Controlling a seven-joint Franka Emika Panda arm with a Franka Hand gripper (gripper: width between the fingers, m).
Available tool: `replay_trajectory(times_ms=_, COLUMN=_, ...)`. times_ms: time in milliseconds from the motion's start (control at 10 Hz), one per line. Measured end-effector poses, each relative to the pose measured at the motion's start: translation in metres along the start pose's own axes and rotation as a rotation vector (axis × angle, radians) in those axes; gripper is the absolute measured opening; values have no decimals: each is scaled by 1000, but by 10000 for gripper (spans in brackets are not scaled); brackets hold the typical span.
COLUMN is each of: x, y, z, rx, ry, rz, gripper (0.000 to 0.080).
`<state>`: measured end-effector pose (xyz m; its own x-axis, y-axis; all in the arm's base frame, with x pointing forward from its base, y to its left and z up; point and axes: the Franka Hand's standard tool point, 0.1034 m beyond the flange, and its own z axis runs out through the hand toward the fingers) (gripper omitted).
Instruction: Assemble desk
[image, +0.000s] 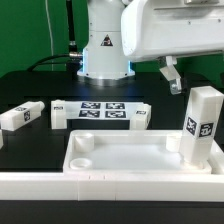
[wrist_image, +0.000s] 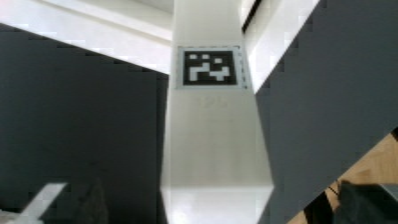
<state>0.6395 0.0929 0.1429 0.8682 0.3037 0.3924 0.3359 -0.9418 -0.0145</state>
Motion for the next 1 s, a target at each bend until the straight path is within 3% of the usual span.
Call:
replay_trajectory(times_ms=400, x=-5, y=-4, z=3, rx=22, ry=-64, rz=8, gripper=649)
replay_trajectory(times_ms=800, x=-12, y=-10, z=2, rx=113, ry=-313, rz=18, gripper=649)
replay_trajectory(times_ms=900, x=-16, y=-14, z=-4, rx=151, ry=-414, rz=37, gripper=649)
replay_trajectory(times_ms=1000, x=-14, y=-16, z=-4, rx=166, ry=-466, rz=35, gripper=649)
